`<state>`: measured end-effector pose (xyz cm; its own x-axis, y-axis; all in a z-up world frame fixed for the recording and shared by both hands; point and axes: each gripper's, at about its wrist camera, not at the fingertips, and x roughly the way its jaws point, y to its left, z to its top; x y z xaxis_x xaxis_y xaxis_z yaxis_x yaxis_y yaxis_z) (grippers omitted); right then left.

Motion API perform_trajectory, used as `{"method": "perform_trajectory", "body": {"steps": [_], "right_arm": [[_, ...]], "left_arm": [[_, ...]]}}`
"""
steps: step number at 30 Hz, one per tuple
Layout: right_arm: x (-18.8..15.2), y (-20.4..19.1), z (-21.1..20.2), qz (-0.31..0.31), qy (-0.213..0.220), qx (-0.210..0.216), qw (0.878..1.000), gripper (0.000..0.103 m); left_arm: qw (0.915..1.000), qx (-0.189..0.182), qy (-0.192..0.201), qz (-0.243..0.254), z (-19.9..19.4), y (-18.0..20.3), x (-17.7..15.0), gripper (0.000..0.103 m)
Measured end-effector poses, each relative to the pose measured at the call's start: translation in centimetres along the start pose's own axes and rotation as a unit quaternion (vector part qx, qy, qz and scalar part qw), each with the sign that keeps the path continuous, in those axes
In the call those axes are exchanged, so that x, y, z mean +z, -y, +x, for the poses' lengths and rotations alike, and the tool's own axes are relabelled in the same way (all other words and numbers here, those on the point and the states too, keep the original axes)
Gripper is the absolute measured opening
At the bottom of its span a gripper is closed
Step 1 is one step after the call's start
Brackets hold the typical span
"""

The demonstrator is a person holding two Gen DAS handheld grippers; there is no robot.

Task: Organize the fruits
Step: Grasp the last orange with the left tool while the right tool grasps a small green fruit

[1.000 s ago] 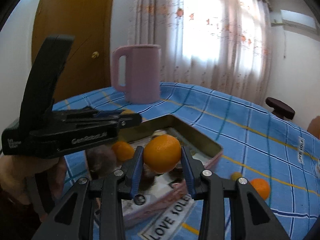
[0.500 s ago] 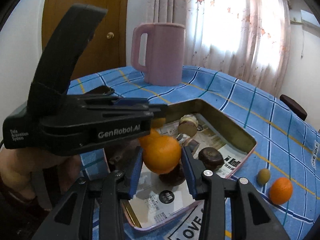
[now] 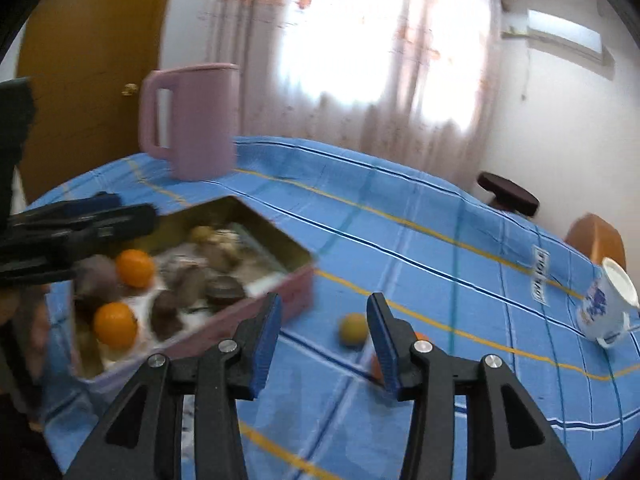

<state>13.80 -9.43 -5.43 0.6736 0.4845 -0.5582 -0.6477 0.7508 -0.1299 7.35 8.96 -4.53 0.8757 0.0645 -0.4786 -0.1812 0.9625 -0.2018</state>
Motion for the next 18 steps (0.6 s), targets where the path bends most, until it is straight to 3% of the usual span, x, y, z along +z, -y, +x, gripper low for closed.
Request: {"method": "perform_trajectory", "body": {"steps": [6,18], "right_arm": [[-0.1,1.4,3.4,0.001,-0.054,-0.021,0.998,0.046],[0.7,0.0,7.3,-0.059,-0.143,-0.028,0.988,0.031]], "left_arm": [[0.9998,0.005,0.003,0.02,0.3,1.5,0.8,0.098],[0.9998,0.001,0.002,0.02,0.4,1.8,1.5,0.099]]}}
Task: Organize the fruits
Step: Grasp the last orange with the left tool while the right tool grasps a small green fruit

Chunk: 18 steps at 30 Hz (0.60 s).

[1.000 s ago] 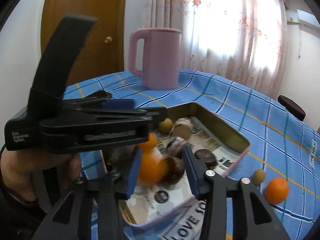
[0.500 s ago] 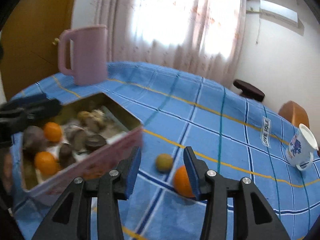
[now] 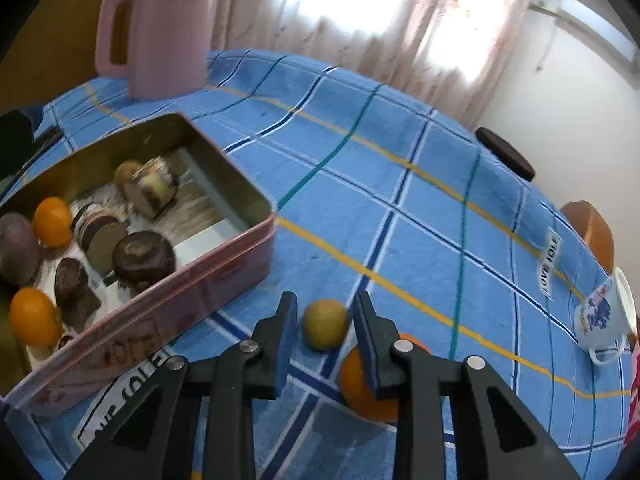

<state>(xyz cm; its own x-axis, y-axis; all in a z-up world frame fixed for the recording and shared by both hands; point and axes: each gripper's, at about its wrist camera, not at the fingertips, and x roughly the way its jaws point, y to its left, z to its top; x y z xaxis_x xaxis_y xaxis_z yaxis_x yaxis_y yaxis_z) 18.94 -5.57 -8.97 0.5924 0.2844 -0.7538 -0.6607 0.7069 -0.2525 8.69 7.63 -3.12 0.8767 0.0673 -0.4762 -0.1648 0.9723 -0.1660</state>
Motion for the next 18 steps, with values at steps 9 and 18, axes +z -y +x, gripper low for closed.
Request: {"method": "perform_trajectory", "body": {"steps": [9,18], "right_arm": [[-0.1,0.2,-1.7,-0.01,0.026,-0.014,1.0,0.026],[-2.8,5.9,-6.6,0.118,0.117,-0.016,0.986,0.026]], "left_arm": [[0.9999,-0.009,0.005,-0.001,-0.3,0.4,0.2,0.102],[0.9986,-0.038,-0.006,0.036,0.5,4.8,0.0,0.102]]}}
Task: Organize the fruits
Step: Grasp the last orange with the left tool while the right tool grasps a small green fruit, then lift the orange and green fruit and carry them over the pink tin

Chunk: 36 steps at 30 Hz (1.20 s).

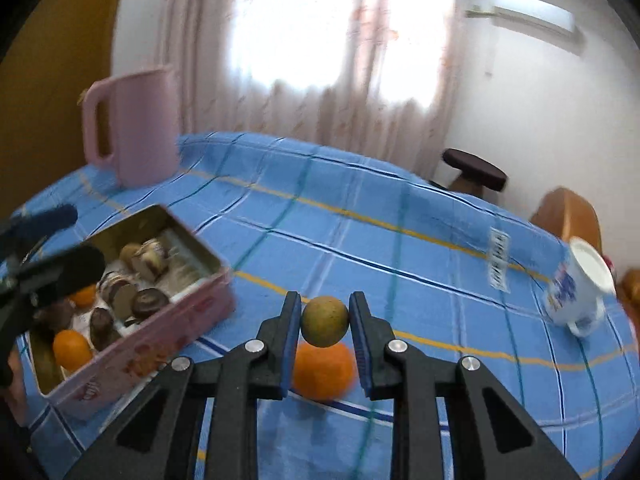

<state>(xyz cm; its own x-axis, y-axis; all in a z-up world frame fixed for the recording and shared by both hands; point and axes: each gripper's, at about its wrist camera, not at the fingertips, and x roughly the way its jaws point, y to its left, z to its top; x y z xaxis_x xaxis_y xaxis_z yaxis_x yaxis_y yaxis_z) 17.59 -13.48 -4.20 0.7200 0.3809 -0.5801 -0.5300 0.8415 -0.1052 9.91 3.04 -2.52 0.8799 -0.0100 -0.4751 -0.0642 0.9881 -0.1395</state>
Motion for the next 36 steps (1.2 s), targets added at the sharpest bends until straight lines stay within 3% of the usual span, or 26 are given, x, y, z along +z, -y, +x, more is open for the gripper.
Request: {"method": "perform_trajectory", "body": {"steps": [9,20,27,33,36], "right_arm": [[-3.0,5.2,-0.4,0.085,0.003,-0.025,0.996,0.026],[-4.1,8.2,-0.4,0.121,-0.004,-0.021,0.992,0.026],[-4.2,8.1,-0.4,0.116,0.0,-0.021,0.993,0.026],[-4.3,8.5,-0.2,0.129,-0.004,-0.011,0.992,0.026],[-4.4,8.6,-0.4,0.129,0.0,-0.01,0.992,0.026]], "left_arm": [[0.9966,-0.034,-0.045,0.061,3.5,6.4,-0.6,0.102],[0.9887,-0.044,-0.116,0.085,9.0,9.9,-1.5,0.098],[0.9829,-0.063,-0.152,0.082,11.0,10.6,-1.6,0.082],[0.9759,-0.078,-0.187,0.081,12.2,10.9,-2.0,0.05],[0.9759,-0.083,-0.187,0.076,12.1,10.7,-2.1,0.05]]}}
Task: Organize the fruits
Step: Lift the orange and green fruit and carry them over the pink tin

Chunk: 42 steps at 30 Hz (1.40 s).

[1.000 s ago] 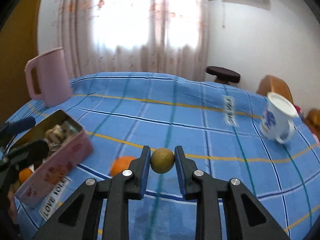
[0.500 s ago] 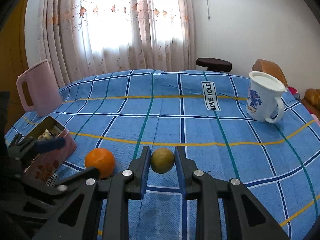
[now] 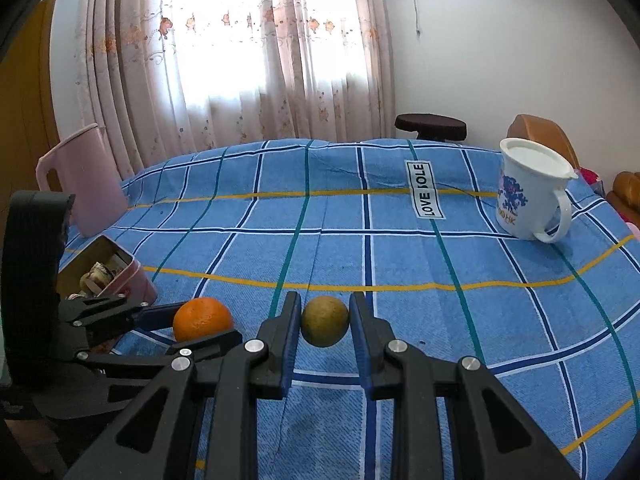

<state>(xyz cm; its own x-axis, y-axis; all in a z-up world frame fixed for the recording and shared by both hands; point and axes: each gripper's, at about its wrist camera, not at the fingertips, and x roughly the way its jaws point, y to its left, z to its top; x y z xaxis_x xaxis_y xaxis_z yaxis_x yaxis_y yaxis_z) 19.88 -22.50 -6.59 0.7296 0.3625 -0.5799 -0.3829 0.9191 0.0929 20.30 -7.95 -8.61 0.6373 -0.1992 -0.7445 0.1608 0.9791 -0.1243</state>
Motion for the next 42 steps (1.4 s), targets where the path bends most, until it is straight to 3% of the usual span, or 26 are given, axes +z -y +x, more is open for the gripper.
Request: {"method": "perform_trajectory", "body": {"steps": [19,42], "right_arm": [[-0.2,-0.6,-2.6,-0.012,0.065,0.023,0.998,0.026],[-0.8,-1.7,-4.8,-0.039,0.13,0.014,0.991,0.026]], "left_arm": [[0.9933,0.029,0.111,-0.006,-4.1,-0.2,-0.5,0.05],[0.9801,0.06,0.189,0.012,-7.0,0.8,-1.8,0.05]]}}
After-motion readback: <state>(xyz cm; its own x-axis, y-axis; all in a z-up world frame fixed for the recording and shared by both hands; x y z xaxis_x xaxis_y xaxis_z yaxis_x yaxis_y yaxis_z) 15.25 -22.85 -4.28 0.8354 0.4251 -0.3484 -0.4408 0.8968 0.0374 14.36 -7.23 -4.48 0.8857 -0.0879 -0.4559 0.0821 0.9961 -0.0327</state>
